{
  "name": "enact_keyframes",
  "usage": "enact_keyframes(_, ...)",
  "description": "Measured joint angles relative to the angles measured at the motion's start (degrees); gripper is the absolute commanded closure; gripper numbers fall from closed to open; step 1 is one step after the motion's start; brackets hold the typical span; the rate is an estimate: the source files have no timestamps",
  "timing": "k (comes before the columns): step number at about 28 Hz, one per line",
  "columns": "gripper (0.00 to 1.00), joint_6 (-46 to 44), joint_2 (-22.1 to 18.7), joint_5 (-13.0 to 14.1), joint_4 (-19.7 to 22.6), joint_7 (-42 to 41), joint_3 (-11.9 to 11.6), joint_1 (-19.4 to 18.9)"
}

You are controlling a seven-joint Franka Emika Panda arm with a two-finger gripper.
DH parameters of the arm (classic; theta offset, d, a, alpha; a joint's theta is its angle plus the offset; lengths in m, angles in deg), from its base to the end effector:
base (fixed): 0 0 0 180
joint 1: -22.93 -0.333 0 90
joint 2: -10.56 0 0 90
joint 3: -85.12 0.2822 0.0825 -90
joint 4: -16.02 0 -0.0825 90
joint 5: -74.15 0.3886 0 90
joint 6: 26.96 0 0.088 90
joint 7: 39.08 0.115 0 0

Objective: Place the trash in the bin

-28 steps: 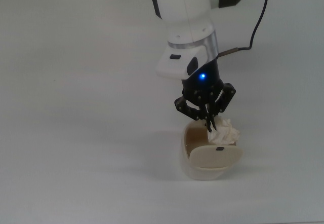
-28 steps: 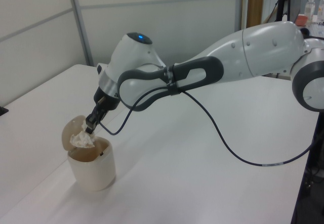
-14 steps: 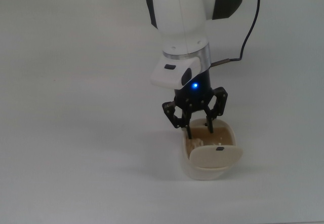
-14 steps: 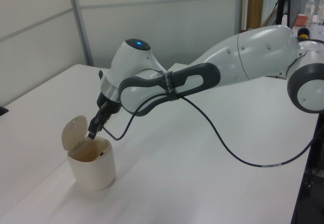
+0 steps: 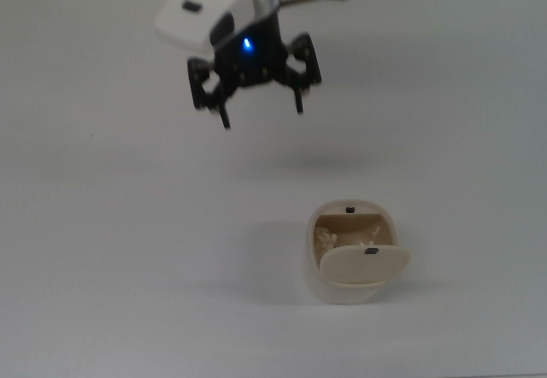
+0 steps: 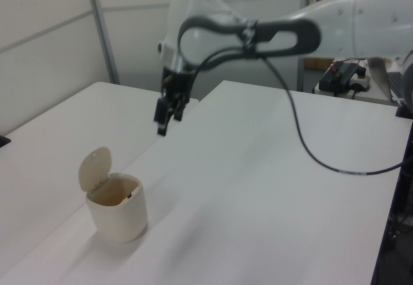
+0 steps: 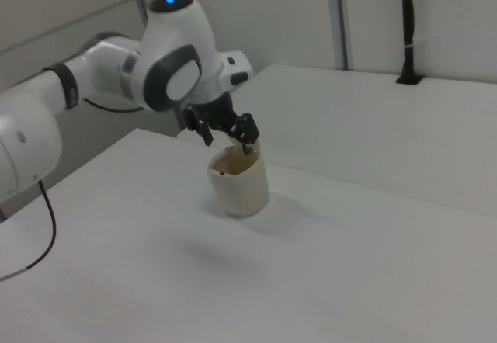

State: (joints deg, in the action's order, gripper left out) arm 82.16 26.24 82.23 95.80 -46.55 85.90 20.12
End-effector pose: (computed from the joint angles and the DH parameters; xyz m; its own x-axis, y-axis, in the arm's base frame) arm 0.6612 0.0516 0.5374 0.9579 0.1419 0.2495 0.1741 -0.9783 -0.1121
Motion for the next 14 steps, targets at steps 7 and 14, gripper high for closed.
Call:
enact_keyframes(7,0.00,-13.5,-6.7,-0.5,0.0,0.0,-3.2,0.5)
enact_keyframes(14,0.00,-23.2,-10.6,-1.4,0.2,4.7,-5.3,0.5)
